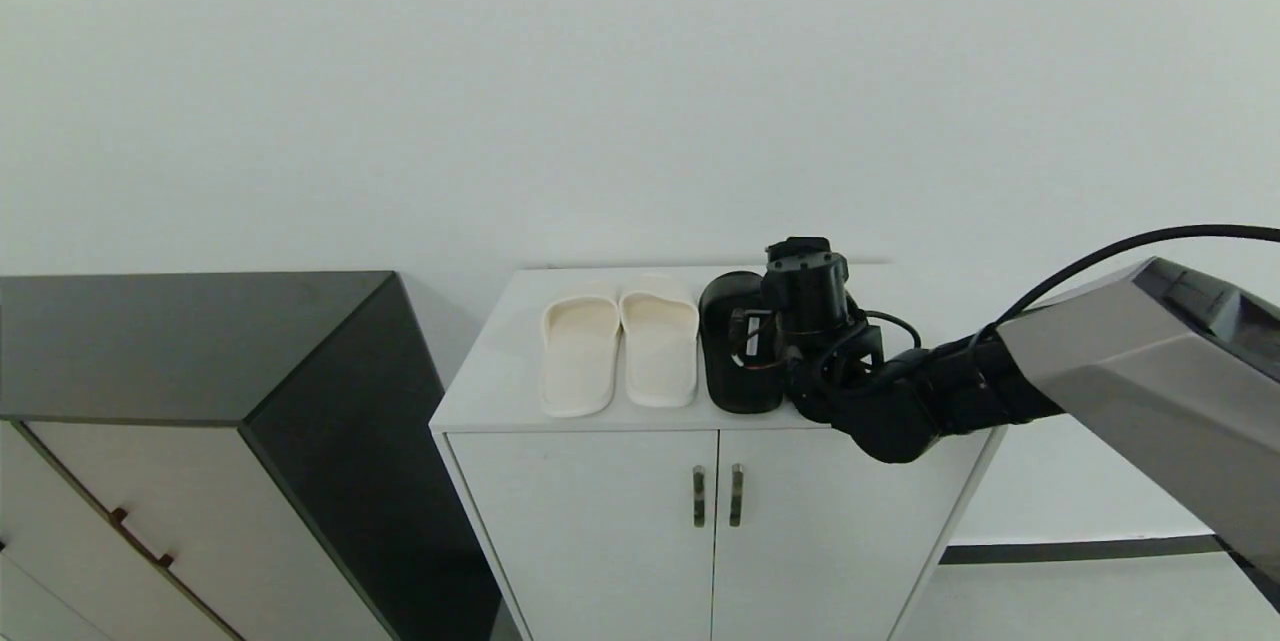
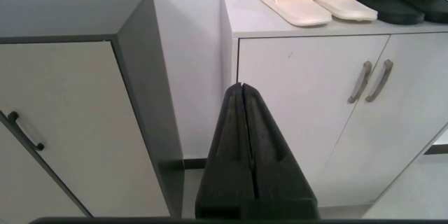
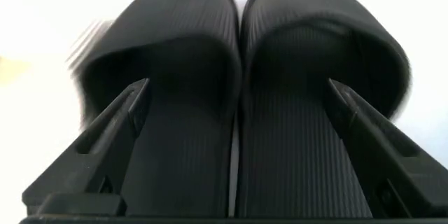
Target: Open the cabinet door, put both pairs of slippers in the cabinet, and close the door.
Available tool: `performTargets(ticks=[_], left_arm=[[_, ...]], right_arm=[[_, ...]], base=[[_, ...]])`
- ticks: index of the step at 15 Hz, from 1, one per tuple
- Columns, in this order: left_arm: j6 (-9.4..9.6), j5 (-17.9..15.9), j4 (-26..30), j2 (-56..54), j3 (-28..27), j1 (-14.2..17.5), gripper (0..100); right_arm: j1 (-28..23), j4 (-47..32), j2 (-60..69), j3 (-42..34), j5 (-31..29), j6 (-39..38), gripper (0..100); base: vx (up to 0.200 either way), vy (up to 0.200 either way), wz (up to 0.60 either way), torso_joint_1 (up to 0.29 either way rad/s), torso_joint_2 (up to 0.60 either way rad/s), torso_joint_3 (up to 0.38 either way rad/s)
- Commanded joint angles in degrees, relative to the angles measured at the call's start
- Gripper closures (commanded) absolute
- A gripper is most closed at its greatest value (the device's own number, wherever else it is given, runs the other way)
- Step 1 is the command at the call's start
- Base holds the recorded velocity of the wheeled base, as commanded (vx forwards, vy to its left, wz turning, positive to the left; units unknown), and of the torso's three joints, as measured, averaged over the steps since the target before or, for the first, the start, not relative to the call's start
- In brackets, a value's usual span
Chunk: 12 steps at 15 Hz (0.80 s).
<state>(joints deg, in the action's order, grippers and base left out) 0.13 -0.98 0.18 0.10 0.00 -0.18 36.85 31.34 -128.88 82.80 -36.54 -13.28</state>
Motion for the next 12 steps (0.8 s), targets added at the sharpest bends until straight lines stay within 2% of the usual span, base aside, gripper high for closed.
performTargets(ticks=[1,5,9,10,12], left_arm=[[0.04,0.0,0.0,0.1,0.0,0.0,100],[-0.05,0.0,0.0,0.1,0.0,0.0,100],[-0.05,0.0,0.0,0.1,0.0,0.0,100],[-0.05,0.0,0.0,0.1,0.0,0.0,100],[-0.05,0.0,0.0,0.1,0.0,0.0,100]], right_arm=[[-1.3,-0.1,-3.3,3.5,0.3,0.9,0],[-2.7,-0.5,-6.8,9.5,0.6,3.8,0],[-3.2,-1.0,-8.1,11.9,0.8,4.0,0],[-3.4,-1.0,-8.1,11.9,0.7,4.0,100],[-3.5,-1.0,-8.0,12.0,0.7,4.0,100]], base=[[0.0,0.0,0.0,0.0,0.0,0.0],[0.0,0.0,0.0,0.0,0.0,0.0],[0.0,0.0,0.0,0.0,0.0,0.0],[0.0,0.0,0.0,0.0,0.0,0.0],[0.0,0.0,0.0,0.0,0.0,0.0]])
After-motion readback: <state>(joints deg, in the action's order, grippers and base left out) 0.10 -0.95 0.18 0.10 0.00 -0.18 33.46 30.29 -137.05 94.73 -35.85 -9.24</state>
